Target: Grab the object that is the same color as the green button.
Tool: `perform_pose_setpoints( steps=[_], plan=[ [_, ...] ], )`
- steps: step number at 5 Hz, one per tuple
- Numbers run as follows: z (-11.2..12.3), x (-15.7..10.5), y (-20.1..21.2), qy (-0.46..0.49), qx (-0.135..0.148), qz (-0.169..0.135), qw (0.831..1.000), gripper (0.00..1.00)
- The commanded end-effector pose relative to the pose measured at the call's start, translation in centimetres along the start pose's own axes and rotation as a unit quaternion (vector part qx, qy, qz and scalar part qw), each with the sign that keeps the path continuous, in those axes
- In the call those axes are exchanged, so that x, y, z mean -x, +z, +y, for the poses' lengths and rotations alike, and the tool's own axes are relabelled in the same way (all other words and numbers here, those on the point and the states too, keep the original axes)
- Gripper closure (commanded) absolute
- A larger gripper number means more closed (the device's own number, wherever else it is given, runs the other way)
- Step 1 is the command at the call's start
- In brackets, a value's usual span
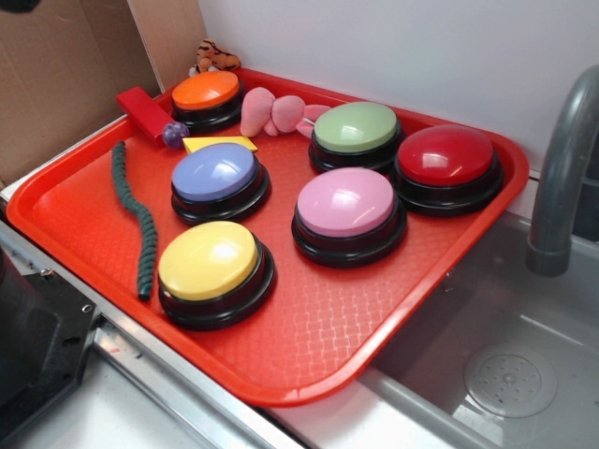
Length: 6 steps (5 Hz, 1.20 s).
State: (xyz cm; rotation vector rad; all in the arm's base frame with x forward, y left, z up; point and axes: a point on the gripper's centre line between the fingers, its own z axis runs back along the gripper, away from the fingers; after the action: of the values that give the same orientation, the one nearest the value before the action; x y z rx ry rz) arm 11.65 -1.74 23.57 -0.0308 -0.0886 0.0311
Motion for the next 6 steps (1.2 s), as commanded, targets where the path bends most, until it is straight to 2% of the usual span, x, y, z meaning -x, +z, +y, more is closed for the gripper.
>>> perform_pose_setpoints(
  steps=[1, 2, 3, 4, 5, 6],
  plan=[
    [0.0, 0.0, 0.0, 0.000, 0.000, 0.000, 1.000, 0.00],
    [1.3, -0.3, -1.0, 0.044, -0.003, -0.010, 0.999, 0.00],
    [3.7, -0.9, -2.5, 0.107, -0.005, -0.018, 0.994, 0.00],
    [7.0, -0.7, -4.5, 0.198, 0.008, -0.032, 0.980, 0.00],
    [9.6, -0.7, -7.3, 0.283, -0.020, -0.044, 0.958, 0.00],
    [12.2, -1.0, -9.9, 0.366, -0.039, -0.047, 0.929, 0.00]
  ],
)
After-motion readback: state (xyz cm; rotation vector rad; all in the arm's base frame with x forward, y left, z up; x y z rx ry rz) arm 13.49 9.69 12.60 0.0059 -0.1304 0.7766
